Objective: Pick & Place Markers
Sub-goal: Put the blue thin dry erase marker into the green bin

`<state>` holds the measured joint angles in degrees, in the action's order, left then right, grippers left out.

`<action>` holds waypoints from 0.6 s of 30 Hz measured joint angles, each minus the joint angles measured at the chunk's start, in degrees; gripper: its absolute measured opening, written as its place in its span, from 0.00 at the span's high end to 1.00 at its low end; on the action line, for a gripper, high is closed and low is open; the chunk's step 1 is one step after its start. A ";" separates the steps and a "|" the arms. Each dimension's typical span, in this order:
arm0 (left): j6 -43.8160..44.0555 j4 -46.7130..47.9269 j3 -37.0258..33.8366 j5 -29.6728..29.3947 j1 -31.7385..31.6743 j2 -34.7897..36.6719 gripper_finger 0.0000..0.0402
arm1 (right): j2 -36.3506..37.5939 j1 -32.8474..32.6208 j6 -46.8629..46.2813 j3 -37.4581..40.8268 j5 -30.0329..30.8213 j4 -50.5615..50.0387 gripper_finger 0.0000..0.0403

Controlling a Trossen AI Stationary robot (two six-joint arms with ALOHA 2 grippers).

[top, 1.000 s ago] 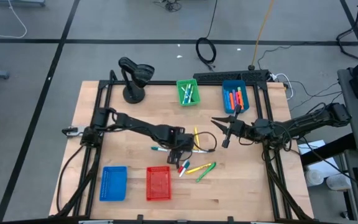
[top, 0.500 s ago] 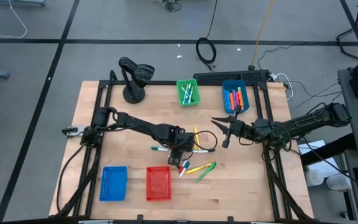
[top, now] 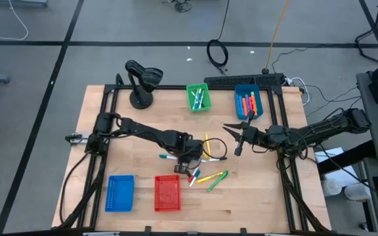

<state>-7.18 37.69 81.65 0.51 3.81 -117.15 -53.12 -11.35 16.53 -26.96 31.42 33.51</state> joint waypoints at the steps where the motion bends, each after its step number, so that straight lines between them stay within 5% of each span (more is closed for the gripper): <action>1: -0.05 0.55 -0.12 -0.22 0.00 1.15 0.92 | 0.00 0.00 0.00 0.00 0.00 -0.07 0.92; 10: 1.52 -2.85 0.15 -7.39 -1.35 10.92 0.91 | 0.00 0.00 0.00 0.02 0.00 0.02 0.92; 18: 4.88 -11.83 0.22 -7.44 -12.74 13.73 0.93 | 0.00 0.00 0.00 0.02 -0.08 0.04 0.92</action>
<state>-2.30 25.87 81.87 -6.93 -8.93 -103.42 -53.12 -11.35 16.53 -26.94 31.34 33.55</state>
